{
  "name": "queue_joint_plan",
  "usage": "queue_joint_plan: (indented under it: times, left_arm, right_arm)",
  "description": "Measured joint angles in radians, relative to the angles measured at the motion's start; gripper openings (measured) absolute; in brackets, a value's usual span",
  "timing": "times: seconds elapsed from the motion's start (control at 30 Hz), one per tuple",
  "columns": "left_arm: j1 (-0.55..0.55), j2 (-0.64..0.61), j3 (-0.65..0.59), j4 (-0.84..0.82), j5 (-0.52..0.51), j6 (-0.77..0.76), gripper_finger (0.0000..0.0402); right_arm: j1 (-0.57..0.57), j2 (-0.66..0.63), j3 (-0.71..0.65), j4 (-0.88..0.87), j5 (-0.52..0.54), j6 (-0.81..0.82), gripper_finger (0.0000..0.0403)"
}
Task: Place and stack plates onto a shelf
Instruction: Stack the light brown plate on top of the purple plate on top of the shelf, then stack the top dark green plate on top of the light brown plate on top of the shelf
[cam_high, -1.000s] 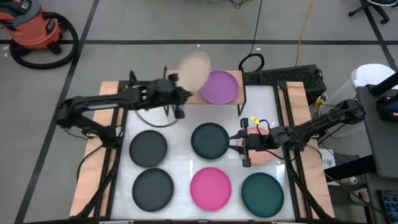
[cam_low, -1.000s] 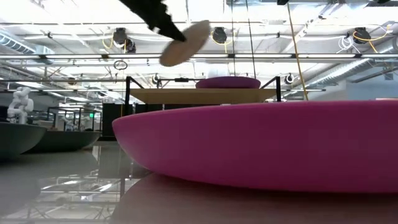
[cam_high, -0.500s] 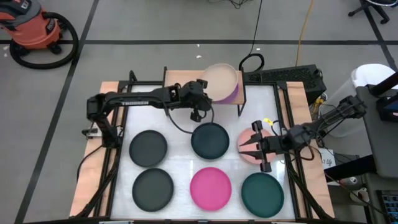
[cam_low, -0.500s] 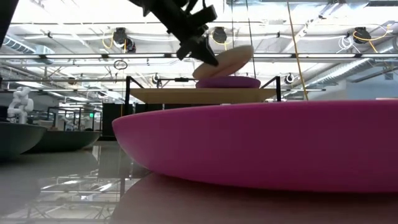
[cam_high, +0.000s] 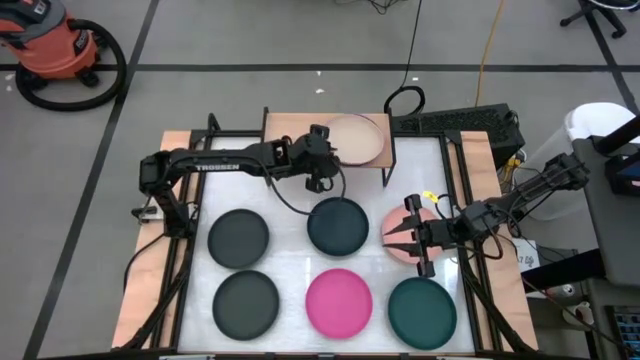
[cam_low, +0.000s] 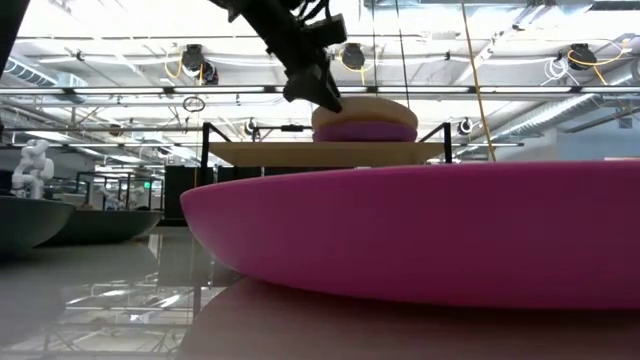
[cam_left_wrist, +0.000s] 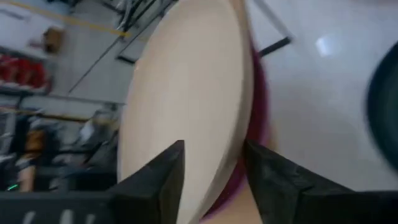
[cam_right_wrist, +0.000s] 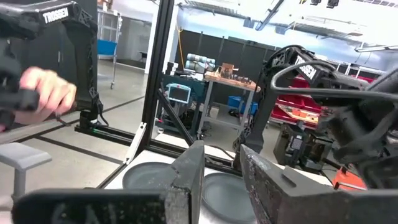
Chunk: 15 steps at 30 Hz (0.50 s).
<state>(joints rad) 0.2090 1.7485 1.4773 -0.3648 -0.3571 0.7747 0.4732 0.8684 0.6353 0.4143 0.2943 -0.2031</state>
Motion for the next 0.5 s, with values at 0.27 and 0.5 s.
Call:
queue_joint_plan:
  times: [0.27,0.5]
  left_arm:
    - [-0.008,-0.163,0.0,-0.007,0.03,-0.075,0.0197]
    - [-0.008,-0.353,0.0,-0.083,0.218,-0.217,0.0198]
  right_arm:
    - [0.0,0.0,-0.031,0.033,0.0,0.0,0.0086]
    - [0.0,0.0,-0.068,0.104,0.0,0.0,0.0086]
